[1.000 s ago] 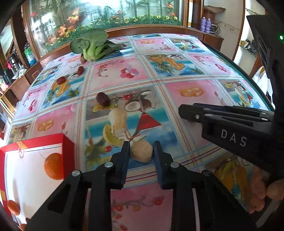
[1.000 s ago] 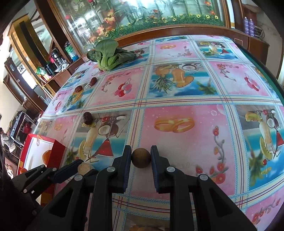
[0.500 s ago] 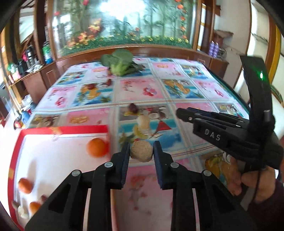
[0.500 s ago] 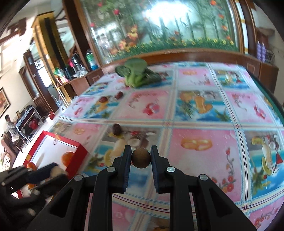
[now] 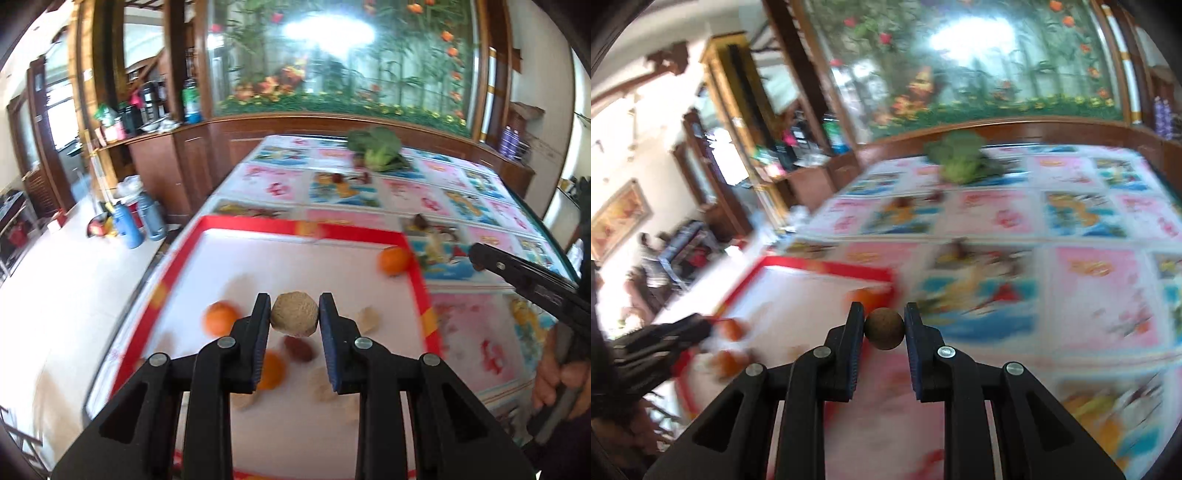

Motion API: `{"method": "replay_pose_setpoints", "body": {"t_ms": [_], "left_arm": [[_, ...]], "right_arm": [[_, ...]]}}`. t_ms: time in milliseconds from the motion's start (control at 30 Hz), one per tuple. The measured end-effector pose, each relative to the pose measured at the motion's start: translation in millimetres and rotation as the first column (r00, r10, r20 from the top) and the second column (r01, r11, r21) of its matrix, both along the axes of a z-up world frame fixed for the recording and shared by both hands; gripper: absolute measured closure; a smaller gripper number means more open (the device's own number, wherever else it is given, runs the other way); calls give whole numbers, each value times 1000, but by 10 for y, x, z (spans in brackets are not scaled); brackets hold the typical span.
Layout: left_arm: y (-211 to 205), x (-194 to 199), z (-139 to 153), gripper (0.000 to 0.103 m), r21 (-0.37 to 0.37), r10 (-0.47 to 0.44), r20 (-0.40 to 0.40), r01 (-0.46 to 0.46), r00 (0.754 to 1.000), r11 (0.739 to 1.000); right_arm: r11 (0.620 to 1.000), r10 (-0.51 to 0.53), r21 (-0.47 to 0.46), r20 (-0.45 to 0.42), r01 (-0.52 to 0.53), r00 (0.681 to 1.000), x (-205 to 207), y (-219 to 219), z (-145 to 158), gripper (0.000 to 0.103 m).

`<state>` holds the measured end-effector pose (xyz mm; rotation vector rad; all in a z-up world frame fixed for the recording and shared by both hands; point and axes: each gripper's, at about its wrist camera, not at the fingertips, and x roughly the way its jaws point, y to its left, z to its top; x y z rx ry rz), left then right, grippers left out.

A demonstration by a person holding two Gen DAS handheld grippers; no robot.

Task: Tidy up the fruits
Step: 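Carry the cake and kiwi over the tray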

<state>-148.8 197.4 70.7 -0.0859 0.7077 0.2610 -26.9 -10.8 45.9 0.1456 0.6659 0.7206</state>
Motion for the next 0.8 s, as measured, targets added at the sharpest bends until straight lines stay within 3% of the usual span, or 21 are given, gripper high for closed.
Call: {"method": "replay_pose_setpoints", "body": {"t_ms": [133, 500, 800], "left_arm": [[194, -212, -97, 74, -13, 27, -10, -27, 1000, 1000], [366, -452, -247, 74, -31, 62, -11, -62, 998, 998], [230, -441, -374, 74, -24, 34, -43, -35, 998, 999]], "right_arm": [[996, 82, 36, -21, -81, 996, -284, 327, -9, 83], [976, 207, -62, -18, -207, 978, -751, 812, -136, 83], [971, 209, -118, -17, -210, 978, -855, 849, -274, 82]]}}
